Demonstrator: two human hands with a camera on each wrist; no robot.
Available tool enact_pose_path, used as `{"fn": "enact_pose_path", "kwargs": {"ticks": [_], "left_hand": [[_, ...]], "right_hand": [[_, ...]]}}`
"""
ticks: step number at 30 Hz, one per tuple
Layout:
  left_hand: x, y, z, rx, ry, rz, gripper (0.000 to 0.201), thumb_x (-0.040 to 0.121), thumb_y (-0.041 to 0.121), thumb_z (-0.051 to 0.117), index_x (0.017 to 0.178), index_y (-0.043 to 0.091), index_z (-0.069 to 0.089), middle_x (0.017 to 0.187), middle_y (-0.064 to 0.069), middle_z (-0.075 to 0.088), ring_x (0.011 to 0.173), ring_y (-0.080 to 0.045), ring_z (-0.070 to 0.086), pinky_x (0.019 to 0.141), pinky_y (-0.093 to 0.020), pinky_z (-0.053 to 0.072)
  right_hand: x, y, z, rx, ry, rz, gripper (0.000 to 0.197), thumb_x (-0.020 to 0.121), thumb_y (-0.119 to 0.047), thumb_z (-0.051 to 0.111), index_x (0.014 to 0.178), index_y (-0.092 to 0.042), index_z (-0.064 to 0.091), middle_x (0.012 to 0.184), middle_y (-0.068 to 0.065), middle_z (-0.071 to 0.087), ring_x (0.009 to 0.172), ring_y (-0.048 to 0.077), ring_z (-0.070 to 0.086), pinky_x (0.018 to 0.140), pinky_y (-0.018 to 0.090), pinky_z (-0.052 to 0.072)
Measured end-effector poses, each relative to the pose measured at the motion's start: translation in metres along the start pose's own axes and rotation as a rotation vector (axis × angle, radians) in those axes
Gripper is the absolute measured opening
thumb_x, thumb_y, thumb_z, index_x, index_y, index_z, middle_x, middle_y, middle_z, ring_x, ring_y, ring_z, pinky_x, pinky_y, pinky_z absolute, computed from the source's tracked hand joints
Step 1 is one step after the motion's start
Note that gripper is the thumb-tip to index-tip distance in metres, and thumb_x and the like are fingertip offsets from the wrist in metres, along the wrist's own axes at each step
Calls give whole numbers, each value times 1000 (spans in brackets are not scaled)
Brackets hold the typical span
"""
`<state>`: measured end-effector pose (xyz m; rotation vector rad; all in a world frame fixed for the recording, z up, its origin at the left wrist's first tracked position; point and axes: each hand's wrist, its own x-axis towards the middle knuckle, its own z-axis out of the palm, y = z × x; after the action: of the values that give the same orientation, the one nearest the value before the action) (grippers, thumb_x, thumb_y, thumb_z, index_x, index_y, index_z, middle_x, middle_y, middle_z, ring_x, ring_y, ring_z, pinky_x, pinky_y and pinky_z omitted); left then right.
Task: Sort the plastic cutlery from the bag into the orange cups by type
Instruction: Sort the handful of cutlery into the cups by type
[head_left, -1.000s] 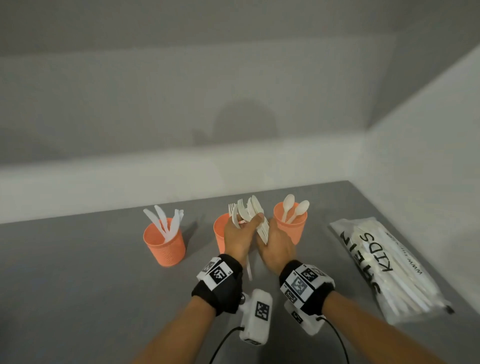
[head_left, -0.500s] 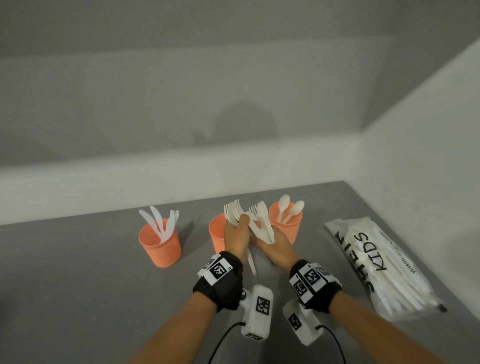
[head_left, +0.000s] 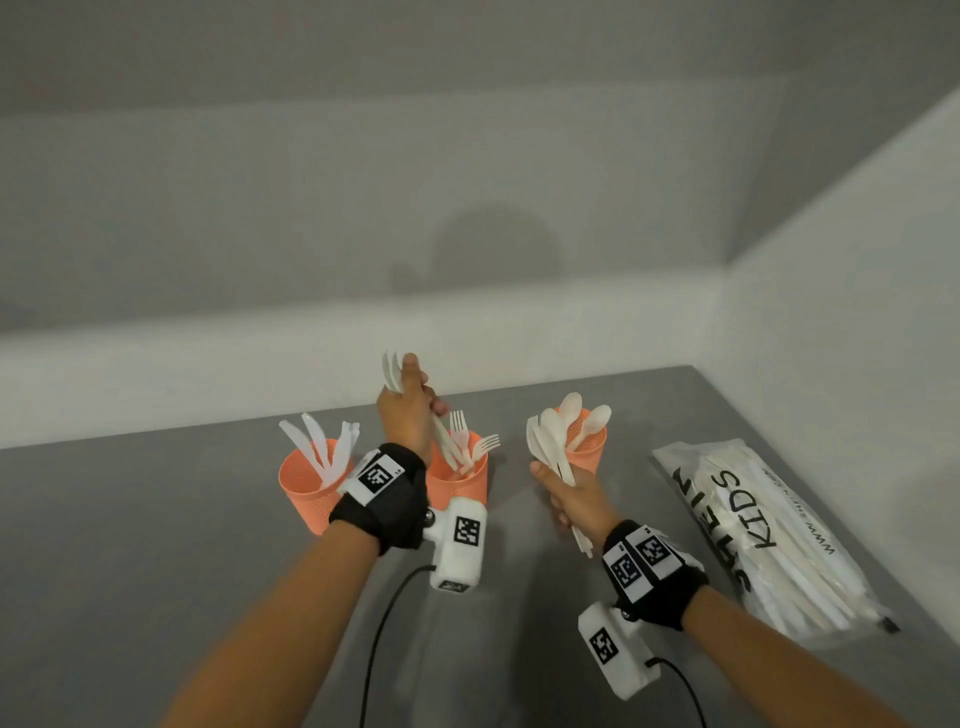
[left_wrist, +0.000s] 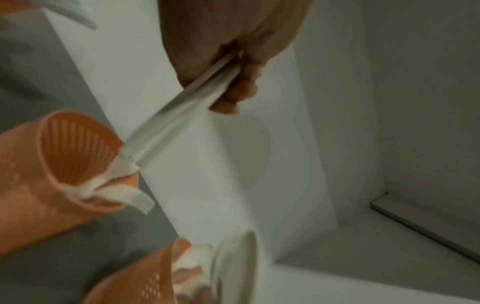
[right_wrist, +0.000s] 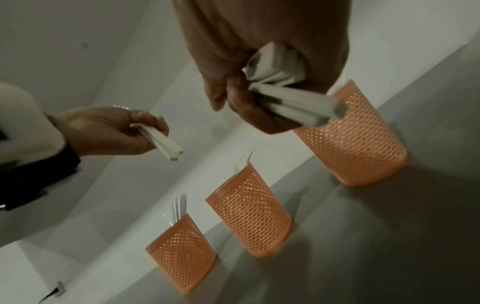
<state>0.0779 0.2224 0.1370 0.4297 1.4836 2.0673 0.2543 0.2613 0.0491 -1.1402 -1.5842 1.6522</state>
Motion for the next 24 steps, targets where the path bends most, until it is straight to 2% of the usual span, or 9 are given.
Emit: {"fn": "enact_pose_path", "kwargs": {"ticks": [3, 5, 8, 10, 14, 16, 19, 21, 24], "left_hand": [[19, 4, 0, 87, 39, 134, 38, 97, 34, 44, 62, 17, 42, 43, 6, 39, 41, -9, 41, 51, -23, 43], [29, -2, 2, 138, 28, 163, 37, 97, 36, 42, 64, 17, 43, 53, 0, 40, 50, -13, 43, 58, -24, 45], [38, -28, 1, 255, -25, 113, 35, 97, 37, 41, 72, 13, 46, 59, -3, 45, 57, -16, 50, 70, -29, 48], [41, -50, -2, 383, -64, 66, 37, 97, 37, 40, 75, 8, 49, 62, -5, 51, 62, -21, 53, 71, -32, 46], [37, -81, -6, 657, -64, 28, 18, 94, 24, 48, 90, 7, 50, 88, -14, 62, 81, -25, 55, 71, -28, 38], [33, -84, -7, 700, -37, 87, 8, 91, 16, 53, 92, 8, 51, 93, -13, 59, 89, -28, 57, 74, -28, 39], [30, -80, -7, 749, -49, 263, 19, 90, 14, 56, 103, 1, 58, 108, -15, 58, 102, -27, 55, 85, -26, 38], [22, -70, -5, 707, -64, 383, 20, 92, 16, 54, 104, 1, 59, 108, -12, 57, 99, -20, 53, 88, -23, 37], [-2, -51, 3, 565, -145, 383, 13, 93, 21, 52, 95, 12, 61, 91, -1, 62, 80, -9, 55, 75, -16, 44]], "right_hand": [[5, -4, -5, -9, -4, -25, 35, 93, -37, 51, 64, -18, 44, 44, -2, 31, 34, 8, 32, 41, 22, 35], [7, -8, -7, -10, -24, -52, 32, 94, -40, 47, 68, -23, 45, 44, -2, 34, 32, 7, 32, 38, 20, 34], [12, -11, -11, 10, -46, -72, 21, 95, -43, 45, 92, -22, 48, 57, 5, 47, 30, 4, 34, 33, 17, 33], [15, -11, -14, 37, -74, -45, 29, 94, -46, 43, 106, -20, 44, 62, 7, 49, 29, 6, 34, 33, 16, 32], [16, -13, -18, 92, -164, 20, 34, 96, -46, 38, 101, -13, 47, 57, 4, 45, 31, 10, 39, 36, 20, 37], [14, -16, -18, 75, -201, 31, 32, 97, -44, 36, 100, -15, 47, 56, 3, 45, 34, 12, 45, 42, 24, 44], [11, -21, -16, 53, -226, 41, 29, 99, -41, 32, 101, -15, 46, 54, 2, 45, 40, 14, 53, 47, 24, 50], [12, -22, -14, 53, -224, 32, 29, 99, -40, 33, 100, -15, 47, 53, 4, 46, 43, 15, 54, 48, 25, 50], [13, -21, -9, 30, -190, -25, 28, 98, -40, 38, 97, -15, 50, 54, 4, 50, 47, 18, 52, 52, 28, 49]]}}
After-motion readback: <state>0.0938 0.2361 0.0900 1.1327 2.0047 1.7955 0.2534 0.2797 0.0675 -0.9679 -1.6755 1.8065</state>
